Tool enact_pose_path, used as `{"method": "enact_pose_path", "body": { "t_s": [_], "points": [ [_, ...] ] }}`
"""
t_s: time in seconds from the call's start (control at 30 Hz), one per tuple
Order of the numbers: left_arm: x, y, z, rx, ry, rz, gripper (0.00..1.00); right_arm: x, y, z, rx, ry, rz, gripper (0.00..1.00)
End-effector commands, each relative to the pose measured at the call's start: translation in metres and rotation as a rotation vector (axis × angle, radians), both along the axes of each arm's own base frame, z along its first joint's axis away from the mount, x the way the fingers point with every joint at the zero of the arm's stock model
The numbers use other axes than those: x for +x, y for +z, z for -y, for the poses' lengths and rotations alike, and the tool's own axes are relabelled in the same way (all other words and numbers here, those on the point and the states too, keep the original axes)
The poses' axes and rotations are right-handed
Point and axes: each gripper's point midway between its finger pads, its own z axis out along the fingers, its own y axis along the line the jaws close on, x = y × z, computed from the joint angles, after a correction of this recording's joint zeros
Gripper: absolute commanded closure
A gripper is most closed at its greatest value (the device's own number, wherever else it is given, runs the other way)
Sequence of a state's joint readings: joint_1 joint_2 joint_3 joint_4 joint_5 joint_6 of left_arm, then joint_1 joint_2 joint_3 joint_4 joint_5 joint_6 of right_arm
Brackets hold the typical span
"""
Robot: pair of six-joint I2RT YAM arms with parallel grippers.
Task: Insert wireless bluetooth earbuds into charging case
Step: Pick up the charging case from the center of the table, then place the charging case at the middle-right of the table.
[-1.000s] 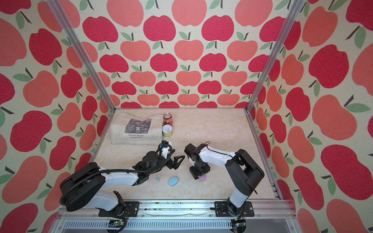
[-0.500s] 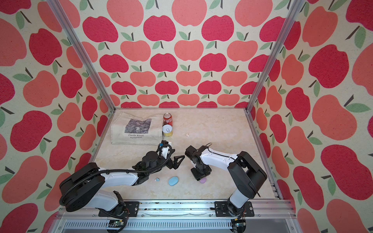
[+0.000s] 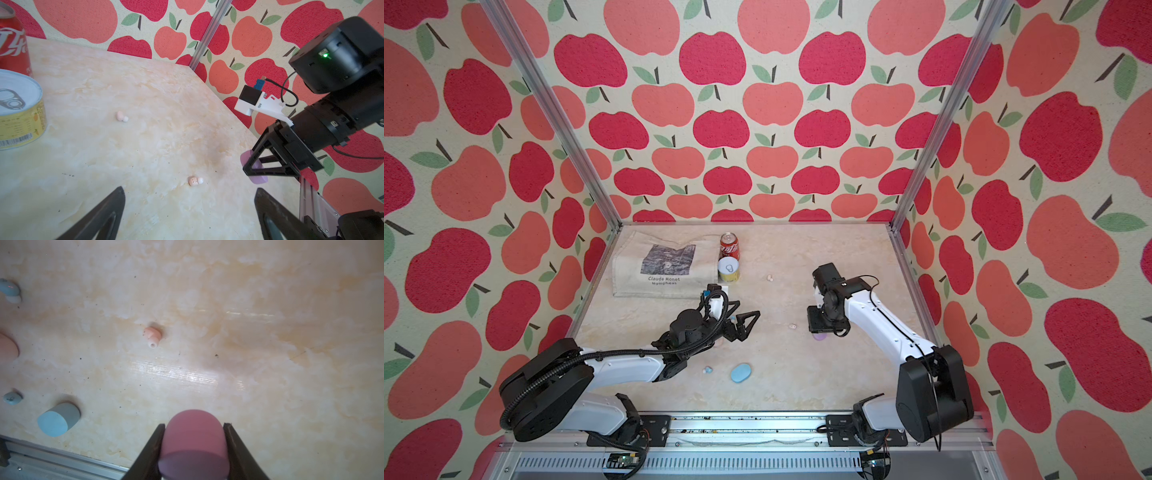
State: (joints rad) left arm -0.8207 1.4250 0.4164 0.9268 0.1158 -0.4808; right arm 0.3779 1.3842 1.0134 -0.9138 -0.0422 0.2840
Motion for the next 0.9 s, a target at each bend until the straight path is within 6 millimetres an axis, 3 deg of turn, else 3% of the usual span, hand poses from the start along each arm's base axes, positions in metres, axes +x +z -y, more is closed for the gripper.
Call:
{"method": "enact_pose_path", "body": {
  "t_s": [0.0,0.17,0.37,0.6,0.67,0.77,0.87],
  "points": [
    [-0.002,0.003,0.003,-0.042,-0.046,0.03,0.01,0.011,0.001,0.032,-0.064,0.02,-0.007,0.67],
    [0.005,0.0,0.008,-0.025,-0.059,0.041,0.01,0.047,-0.023,0.077,-0.171,-0.039,-0.019,0.67],
    [0.009,0.0,0.003,-0.028,-0.039,0.072,0.0,0.079,-0.052,0.11,-0.296,0.01,-0.06,0.66],
    [0.016,-0.003,-0.006,-0.005,0.018,0.083,0.01,0.094,-0.066,0.121,-0.314,0.023,-0.073,0.6],
    [0.017,0.001,-0.009,-0.015,0.027,0.089,0.01,0.097,-0.069,0.12,-0.308,0.018,-0.077,0.54],
    [0.023,0.016,-0.021,-0.047,0.055,0.074,0.01,0.1,-0.066,0.123,-0.324,-0.008,-0.074,0.42],
    [0.026,0.038,-0.039,-0.062,0.086,0.046,0.01,0.104,-0.051,0.118,-0.288,-0.035,-0.022,0.34]
  ]
}}
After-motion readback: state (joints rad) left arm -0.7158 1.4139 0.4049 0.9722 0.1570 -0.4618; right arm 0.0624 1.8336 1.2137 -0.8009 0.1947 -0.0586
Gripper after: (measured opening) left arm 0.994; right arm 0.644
